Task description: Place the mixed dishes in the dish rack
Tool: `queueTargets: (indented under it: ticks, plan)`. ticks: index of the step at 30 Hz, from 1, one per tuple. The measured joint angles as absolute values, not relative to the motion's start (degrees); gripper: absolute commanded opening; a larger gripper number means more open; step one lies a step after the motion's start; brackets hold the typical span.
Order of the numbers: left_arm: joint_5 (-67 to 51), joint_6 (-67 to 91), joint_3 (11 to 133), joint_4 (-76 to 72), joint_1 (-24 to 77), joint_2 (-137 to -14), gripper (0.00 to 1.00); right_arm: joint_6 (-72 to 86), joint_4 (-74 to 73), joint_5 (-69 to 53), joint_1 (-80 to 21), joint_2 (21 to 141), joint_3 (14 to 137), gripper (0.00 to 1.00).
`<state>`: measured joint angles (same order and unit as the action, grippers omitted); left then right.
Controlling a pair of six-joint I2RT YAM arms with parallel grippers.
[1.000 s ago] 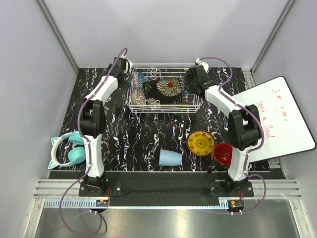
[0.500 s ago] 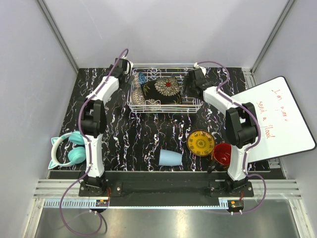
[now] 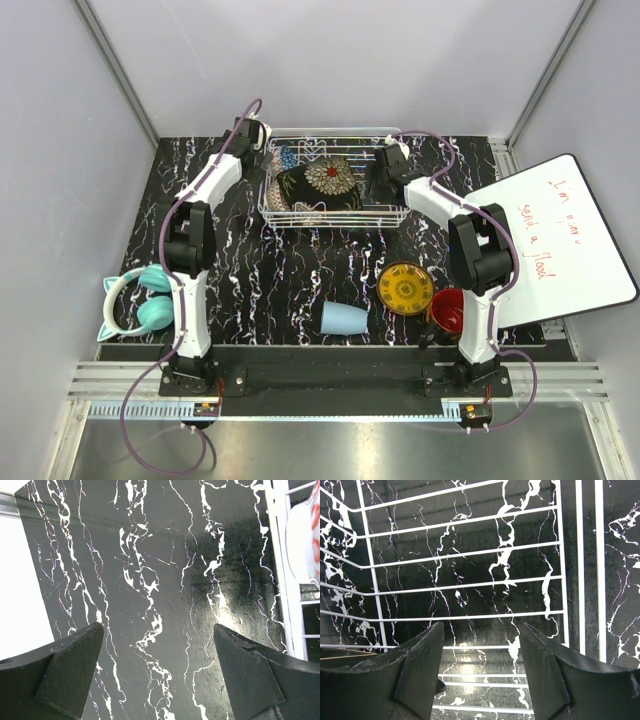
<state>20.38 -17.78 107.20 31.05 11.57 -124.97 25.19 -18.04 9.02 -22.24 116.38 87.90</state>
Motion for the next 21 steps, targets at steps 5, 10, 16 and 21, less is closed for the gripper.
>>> queueTargets:
  ticks: [5, 10, 16, 21]
  plan:
    - [20.32, -18.04, 107.09, 30.83, 11.60, -124.95, 0.97, 24.84, -18.09, 9.32, -22.39, 116.31, 86.72, 0.70]
    - [20.23, -18.17, 107.09, 30.81, 11.64, -124.95, 0.97, 24.93, -20.29, 8.27, -22.39, 116.62, 87.24, 0.70]
    - [20.18, -18.20, 106.32, 30.33, 11.77, -124.31, 0.97, 24.84, -23.11, 7.51, -22.39, 118.72, 88.88, 0.75]
    - [20.10, -18.63, 106.30, 30.35, 12.23, -123.63, 0.99, 23.94, -24.18, 10.04, -22.39, 119.09, 88.90, 0.84]
